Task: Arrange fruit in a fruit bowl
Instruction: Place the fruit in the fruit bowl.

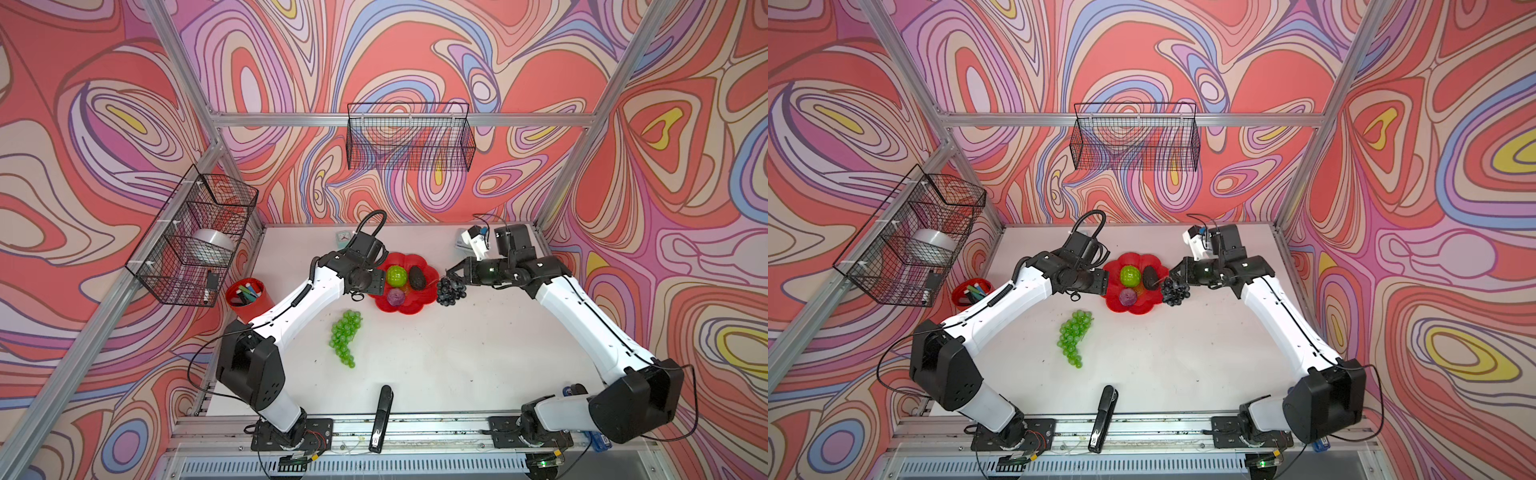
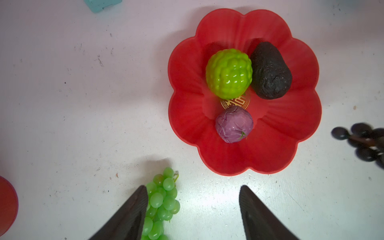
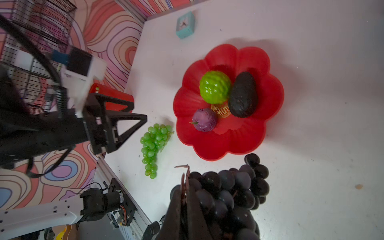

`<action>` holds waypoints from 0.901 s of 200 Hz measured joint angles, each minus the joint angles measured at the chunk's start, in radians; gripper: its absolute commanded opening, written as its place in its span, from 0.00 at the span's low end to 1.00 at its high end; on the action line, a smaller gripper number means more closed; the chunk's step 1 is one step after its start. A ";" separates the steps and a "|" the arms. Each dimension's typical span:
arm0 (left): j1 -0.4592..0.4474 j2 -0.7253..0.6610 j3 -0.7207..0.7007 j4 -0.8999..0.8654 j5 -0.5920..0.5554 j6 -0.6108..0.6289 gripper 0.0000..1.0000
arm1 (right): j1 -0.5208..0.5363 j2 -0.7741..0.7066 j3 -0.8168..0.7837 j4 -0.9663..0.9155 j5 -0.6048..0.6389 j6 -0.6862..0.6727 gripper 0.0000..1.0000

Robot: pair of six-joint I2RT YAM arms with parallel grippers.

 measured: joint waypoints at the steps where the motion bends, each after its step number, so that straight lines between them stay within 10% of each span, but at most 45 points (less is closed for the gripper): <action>1: 0.000 0.000 0.000 0.000 0.000 0.000 0.73 | 0.000 0.001 0.005 0.001 -0.002 0.001 0.00; 180: 0.008 -0.124 -0.081 0.003 -0.044 -0.020 0.73 | 0.014 0.314 0.116 0.286 -0.117 0.143 0.00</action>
